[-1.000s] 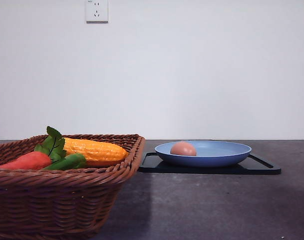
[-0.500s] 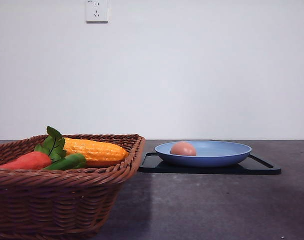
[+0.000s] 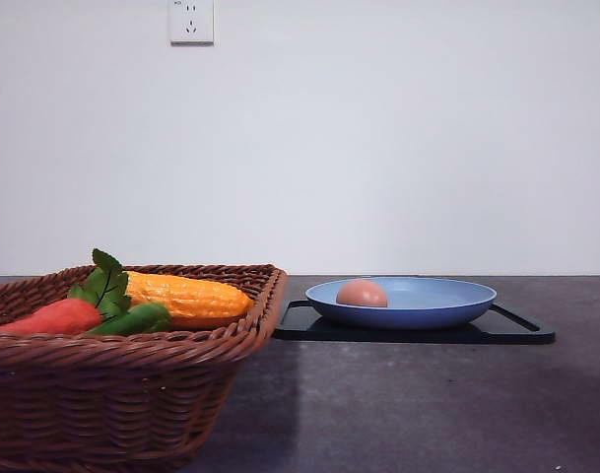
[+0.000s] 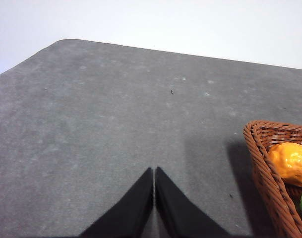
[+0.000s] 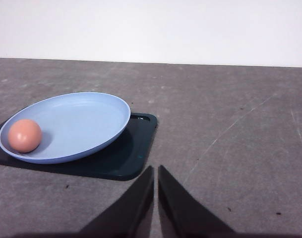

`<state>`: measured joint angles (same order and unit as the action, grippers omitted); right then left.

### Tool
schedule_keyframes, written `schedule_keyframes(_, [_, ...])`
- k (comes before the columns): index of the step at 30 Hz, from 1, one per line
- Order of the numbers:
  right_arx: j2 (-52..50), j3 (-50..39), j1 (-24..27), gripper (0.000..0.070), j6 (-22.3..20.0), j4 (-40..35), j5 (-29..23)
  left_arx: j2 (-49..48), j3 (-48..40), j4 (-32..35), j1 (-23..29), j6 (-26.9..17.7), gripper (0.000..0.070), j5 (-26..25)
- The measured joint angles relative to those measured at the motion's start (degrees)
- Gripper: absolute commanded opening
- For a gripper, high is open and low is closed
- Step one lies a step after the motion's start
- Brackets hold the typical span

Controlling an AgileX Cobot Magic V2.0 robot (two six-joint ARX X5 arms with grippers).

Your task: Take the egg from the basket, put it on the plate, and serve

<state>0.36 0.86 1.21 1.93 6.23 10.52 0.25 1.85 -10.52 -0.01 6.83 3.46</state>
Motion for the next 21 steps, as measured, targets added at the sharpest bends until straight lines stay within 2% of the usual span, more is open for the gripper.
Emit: schedule_keyframes(21, [0.0, 0.0, 0.0, 0.0, 0.0, -0.01, -0.01, 0.0, 0.0, 0.0, 0.01, 0.0, 0.0, 0.0])
